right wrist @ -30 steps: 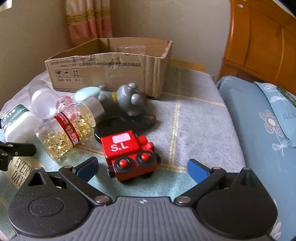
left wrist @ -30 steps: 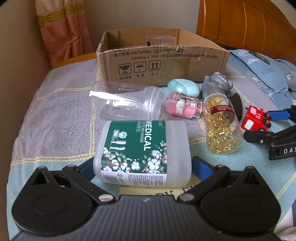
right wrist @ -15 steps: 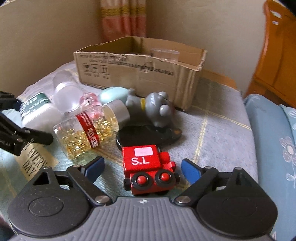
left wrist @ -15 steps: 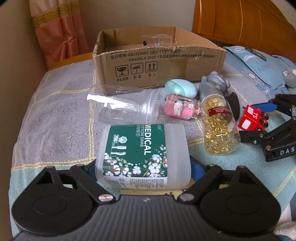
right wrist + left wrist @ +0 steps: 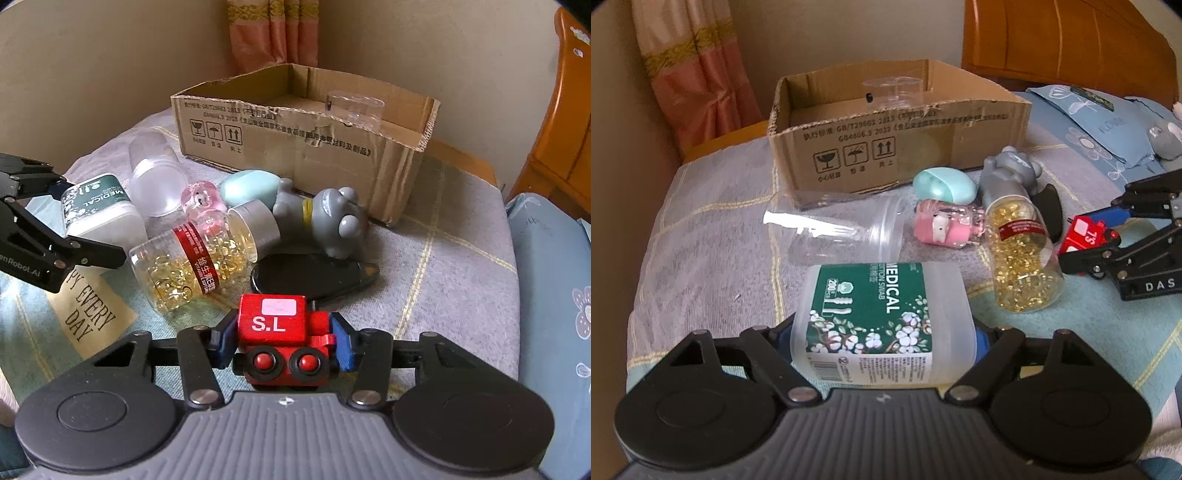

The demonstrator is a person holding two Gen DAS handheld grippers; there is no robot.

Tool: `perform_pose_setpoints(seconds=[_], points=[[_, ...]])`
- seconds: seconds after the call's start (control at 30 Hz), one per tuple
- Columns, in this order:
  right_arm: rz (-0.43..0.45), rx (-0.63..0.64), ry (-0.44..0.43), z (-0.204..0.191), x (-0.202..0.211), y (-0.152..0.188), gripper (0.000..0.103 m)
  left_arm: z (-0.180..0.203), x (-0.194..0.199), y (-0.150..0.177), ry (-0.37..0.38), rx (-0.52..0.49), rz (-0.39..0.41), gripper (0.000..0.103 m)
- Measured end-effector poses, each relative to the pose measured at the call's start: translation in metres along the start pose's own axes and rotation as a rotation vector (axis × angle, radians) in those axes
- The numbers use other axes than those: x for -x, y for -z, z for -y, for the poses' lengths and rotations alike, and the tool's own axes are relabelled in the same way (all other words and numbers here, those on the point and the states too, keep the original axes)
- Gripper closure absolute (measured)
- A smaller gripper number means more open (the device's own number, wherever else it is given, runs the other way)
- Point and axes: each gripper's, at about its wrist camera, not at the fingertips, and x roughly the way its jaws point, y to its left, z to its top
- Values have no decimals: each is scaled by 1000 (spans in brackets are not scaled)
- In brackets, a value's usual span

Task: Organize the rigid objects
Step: 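Grasp the white MEDICAL swab tub with the left gripper while the right gripper grasps the red S.L train, then lower the swab tub and red train into the box and release both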

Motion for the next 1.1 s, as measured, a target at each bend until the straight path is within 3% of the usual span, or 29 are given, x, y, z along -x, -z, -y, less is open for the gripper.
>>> perform_pose_setpoints(seconds=[0.33,0.57,0.97,1.1], points=[[2,56,8,-4,25,-5,47,-1,13,-7,43,-66,-28,20],[46,105,0,0,50,-33,47,-5,32,-25,87,-107,-25,20],[138,113,31,19,49,-112,47,-15,50,-95,133,-162,45,20],[160,99,45,26,40,-137,47,-20,46,-132,98,-182,89,20]])
